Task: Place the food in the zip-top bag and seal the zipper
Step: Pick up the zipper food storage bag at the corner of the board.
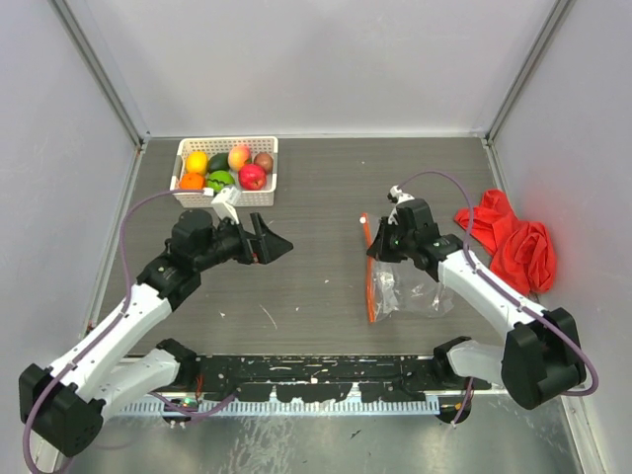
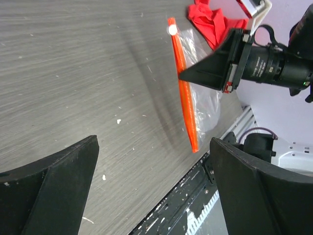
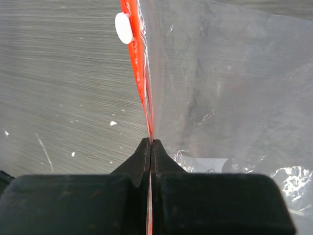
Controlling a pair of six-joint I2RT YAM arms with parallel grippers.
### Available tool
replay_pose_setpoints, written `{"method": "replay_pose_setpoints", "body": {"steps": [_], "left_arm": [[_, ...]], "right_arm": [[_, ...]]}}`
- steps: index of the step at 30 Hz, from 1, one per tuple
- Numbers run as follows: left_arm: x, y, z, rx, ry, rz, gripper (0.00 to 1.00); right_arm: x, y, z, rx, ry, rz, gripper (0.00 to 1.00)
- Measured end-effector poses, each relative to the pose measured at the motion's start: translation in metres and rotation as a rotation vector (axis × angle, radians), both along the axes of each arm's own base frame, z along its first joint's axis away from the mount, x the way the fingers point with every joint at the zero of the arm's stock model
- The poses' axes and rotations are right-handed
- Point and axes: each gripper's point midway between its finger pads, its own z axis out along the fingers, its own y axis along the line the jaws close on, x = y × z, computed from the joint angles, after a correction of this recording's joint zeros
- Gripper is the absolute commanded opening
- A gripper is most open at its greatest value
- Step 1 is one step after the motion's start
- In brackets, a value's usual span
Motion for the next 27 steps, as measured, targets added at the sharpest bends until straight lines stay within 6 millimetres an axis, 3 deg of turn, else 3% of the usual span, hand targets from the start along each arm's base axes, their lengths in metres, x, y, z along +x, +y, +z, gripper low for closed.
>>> {"method": "replay_pose_setpoints", "body": {"steps": [7, 14, 22, 27], "left_arm": [[0.001, -0.025, -0.016, -0.013, 0.043, -0.05, 0.95], [0.007, -0.046, -0.048, -0.028, 0.141, -0.068, 0.88], [0.001, -0.077, -0.072, -0.032, 0.205, -0.131, 0.67], [0.002, -0.087, -0.093, -0.022, 0.261, -0.145, 0.62]], "right_arm": [[0.006, 0.033, 0.022, 0.129, -0.084, 0.097, 0.01], [0.0, 0.054, 0.025, 0.258, -0.104, 0.167, 0.04], [-0.004, 0.071, 0.038, 0.383, -0.123, 0.207, 0.04], [-0.005, 0.078, 0.047, 0.44, -0.133, 0.222, 0.04]]}}
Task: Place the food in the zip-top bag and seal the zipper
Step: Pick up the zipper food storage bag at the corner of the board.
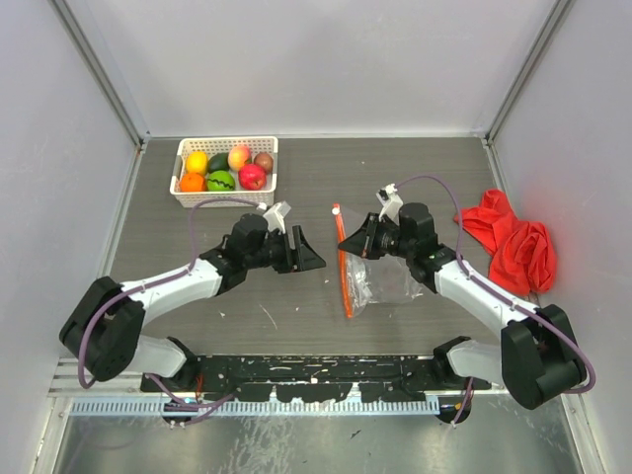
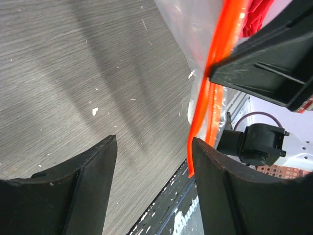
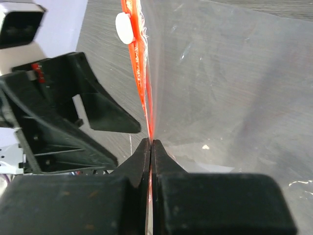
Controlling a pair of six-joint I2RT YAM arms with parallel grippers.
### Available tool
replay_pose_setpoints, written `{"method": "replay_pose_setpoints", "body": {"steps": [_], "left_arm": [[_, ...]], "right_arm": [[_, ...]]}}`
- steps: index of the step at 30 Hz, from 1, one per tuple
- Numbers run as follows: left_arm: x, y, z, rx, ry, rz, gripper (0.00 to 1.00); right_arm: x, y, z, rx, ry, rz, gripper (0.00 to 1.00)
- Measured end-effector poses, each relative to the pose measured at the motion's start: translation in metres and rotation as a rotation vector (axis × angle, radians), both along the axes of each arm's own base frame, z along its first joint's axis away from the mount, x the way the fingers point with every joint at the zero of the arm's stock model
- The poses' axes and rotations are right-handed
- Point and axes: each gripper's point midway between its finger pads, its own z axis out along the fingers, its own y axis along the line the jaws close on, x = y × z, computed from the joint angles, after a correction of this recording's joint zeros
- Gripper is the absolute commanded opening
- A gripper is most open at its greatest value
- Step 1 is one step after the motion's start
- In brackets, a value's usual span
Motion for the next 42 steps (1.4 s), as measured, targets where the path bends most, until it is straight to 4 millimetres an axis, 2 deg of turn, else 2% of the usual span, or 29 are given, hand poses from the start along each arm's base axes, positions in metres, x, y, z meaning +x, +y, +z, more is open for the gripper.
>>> {"method": "replay_pose_setpoints", "body": {"steps": [4, 22, 31, 42], "left_arm": [[0.0, -0.005, -0.009, -0.002, 0.03, -0.004, 0.61], [-0.009, -0.033, -0.008, -0.067, 0.05, -0.07, 0.58], [-0.01, -0.036, -0.004, -0.081, 0.042, -0.075, 0.59], [-0.011, -0.041, 0.004, -0.119, 0.047, -0.07, 0.55]], "right_arm": [[-0.001, 0.004, 0.005, 0.034, -0.002, 0.008, 0.04], [-0.003, 0.012, 0.018, 0.127, -0.013, 0.024, 0.04], [-0.003, 0.012, 0.018, 0.131, -0.016, 0.022, 0.05], [-0.003, 0.013, 0.021, 0.163, -0.016, 0.017, 0.06]]}}
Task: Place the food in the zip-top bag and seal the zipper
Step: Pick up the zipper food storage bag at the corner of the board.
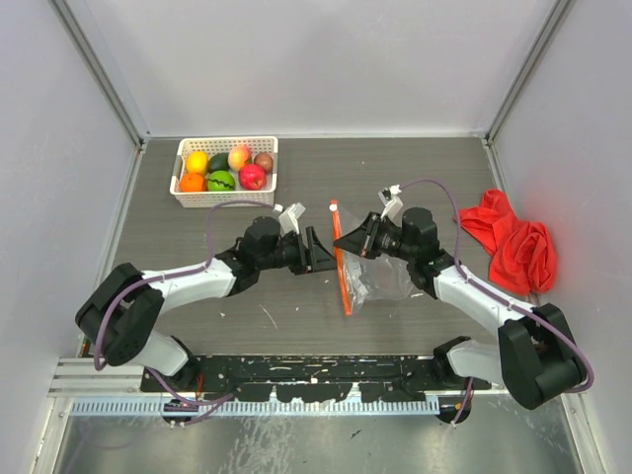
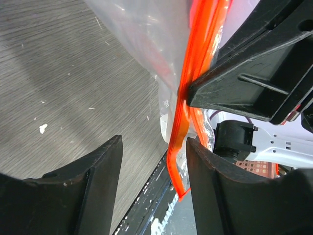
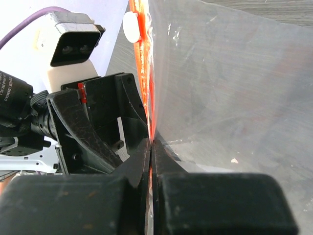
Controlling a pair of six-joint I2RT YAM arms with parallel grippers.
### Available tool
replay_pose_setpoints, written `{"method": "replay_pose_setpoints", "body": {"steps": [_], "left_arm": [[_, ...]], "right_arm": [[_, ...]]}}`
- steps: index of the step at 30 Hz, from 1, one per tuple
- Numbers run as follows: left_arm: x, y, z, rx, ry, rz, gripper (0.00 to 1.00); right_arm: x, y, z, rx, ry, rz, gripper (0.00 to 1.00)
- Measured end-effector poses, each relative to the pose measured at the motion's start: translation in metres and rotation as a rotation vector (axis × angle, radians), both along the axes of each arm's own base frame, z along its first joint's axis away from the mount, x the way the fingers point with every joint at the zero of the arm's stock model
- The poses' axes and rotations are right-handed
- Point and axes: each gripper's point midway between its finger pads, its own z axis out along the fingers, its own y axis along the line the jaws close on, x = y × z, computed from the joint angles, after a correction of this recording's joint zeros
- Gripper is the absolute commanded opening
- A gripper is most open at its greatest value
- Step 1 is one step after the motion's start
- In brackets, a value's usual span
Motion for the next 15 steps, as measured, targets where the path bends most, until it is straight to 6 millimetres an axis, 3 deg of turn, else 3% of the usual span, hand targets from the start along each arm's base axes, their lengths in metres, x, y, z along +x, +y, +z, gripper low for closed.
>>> {"method": "replay_pose_setpoints", "body": {"steps": [7, 15], "left_arm": [[-0.002, -0.011, -0.003, -0.027, 0.023, -0.007, 0.5], [0.002, -0.016, -0.004, -0.055, 0.051, 0.015, 0.26]], "right_arm": [[-0.002, -0.001, -0.005, 0.012, 0.012, -0.005, 0.08], [-0.003, 0.0, -0.005, 0.023, 0.016, -0.008, 0.12]]}}
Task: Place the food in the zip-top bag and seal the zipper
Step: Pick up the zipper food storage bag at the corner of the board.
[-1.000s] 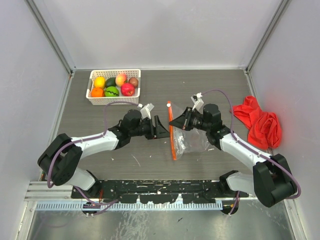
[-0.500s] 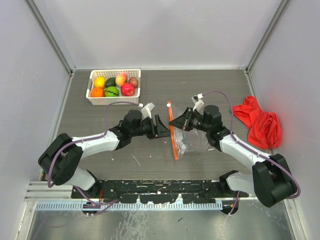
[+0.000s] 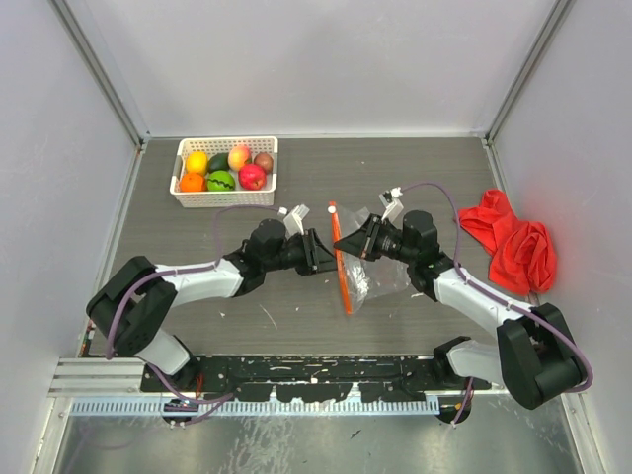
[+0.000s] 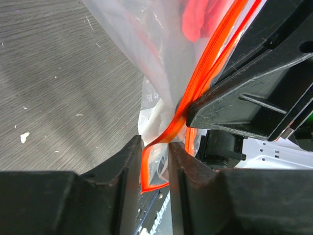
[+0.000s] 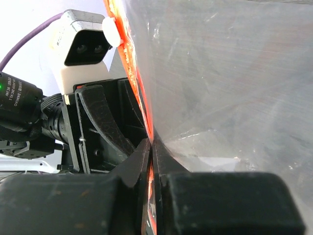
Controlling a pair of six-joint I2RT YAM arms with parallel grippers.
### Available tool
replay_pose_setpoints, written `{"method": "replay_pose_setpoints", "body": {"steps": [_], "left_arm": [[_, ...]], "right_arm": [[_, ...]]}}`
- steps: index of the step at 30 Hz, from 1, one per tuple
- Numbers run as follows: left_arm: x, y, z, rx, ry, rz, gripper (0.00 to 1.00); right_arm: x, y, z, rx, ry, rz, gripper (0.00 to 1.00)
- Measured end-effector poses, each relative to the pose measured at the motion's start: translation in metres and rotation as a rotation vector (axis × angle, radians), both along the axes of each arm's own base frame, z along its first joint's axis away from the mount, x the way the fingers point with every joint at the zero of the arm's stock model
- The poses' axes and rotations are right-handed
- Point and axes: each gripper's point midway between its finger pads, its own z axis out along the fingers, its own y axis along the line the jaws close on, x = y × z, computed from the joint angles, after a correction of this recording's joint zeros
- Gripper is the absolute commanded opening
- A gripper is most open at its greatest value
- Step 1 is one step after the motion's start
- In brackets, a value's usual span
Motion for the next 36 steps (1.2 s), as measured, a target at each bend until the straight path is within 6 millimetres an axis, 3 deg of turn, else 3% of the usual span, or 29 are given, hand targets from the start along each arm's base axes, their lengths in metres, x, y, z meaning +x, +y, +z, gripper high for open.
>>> {"method": "replay_pose_setpoints", "body": {"steps": [10, 19, 24, 36], "left_arm": [[0.006, 0.006, -0.008, 0.024, -0.002, 0.06, 0.01], [0.011, 0.02, -0.001, 0.075, -0.047, 0.115, 0.0], [0.012, 0.024, -0.007, 0.105, -0.038, 0.133, 0.0], [0.012, 0.029, -0.017, 0.143, -0.017, 0.153, 0.0]], "right_arm": [[-0.001, -0.002, 0.0, -0.007, 0.004, -0.005, 0.28], [-0.008, -0.003, -0.007, -0.104, -0.007, -0.022, 0.47], [-0.013, -0.005, -0.019, -0.204, -0.021, -0.023, 0.58], [-0.034, -0.011, -0.027, -0.446, -0.175, 0.01, 0.64]]}}
